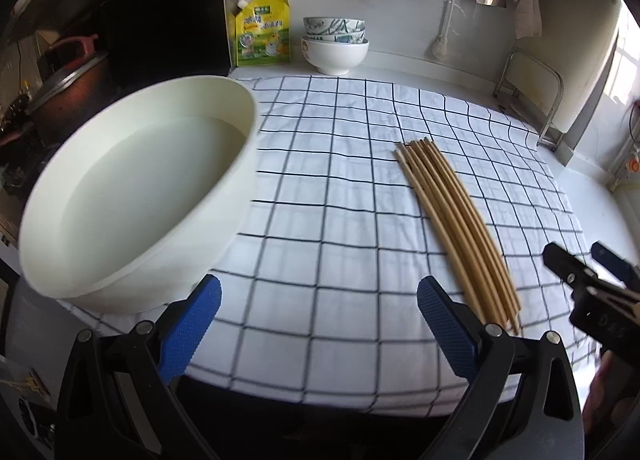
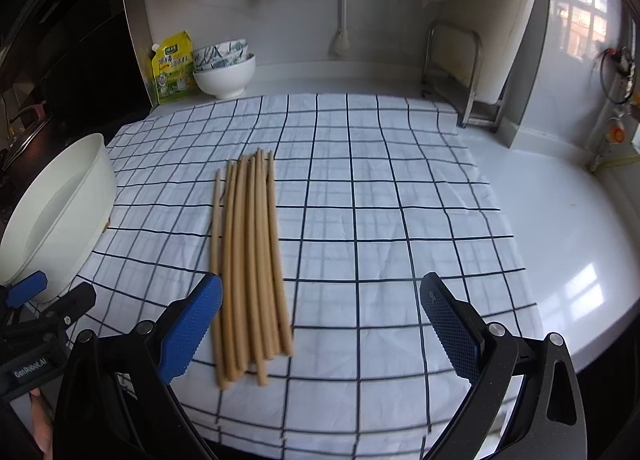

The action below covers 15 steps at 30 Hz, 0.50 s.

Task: Organize utensils
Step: 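Push one wooden chopstick apart from the bundle with the right gripper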

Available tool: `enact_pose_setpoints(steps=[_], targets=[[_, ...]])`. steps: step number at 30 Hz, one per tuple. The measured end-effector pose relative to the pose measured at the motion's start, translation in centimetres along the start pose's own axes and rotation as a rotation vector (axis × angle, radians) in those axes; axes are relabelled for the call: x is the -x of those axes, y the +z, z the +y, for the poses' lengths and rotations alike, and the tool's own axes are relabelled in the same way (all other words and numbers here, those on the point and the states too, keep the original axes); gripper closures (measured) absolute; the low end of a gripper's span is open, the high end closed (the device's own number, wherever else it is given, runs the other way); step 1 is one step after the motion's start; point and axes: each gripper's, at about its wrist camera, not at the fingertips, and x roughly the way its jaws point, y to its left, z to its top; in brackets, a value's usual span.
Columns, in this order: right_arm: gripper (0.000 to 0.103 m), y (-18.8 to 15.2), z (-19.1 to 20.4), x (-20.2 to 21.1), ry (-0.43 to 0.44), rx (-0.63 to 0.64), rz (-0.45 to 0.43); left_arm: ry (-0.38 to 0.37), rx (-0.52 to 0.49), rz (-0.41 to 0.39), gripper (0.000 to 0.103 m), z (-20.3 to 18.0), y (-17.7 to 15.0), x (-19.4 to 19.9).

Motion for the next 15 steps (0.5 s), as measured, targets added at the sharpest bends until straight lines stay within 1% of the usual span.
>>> enact_pose_setpoints(steps=[4, 7, 10, 15], targets=[[0.008, 0.7, -1.6, -2.6, 0.037, -0.019, 0.057, 0.005, -0.006, 0.017, 0.006, -1.4, 0.7, -1.5], [0.008, 1.2, -1.6, -4.6, 0.048, 0.017, 0.103, 0.024, -0.02, 0.032, 0.006, -2.3, 1.2, -2.5], [0.008, 1.8, -1.5, -6.2, 0.062, 0.042, 0.133, 0.016, 0.0, 0.056, 0.006, -2.5, 1.4, -3.4], [0.008, 2.5, -1.5, -8.0, 0.046, 0.067, 0.163, 0.028, 0.017, 0.091, 0.006, -2.6, 1.5, -4.6]])
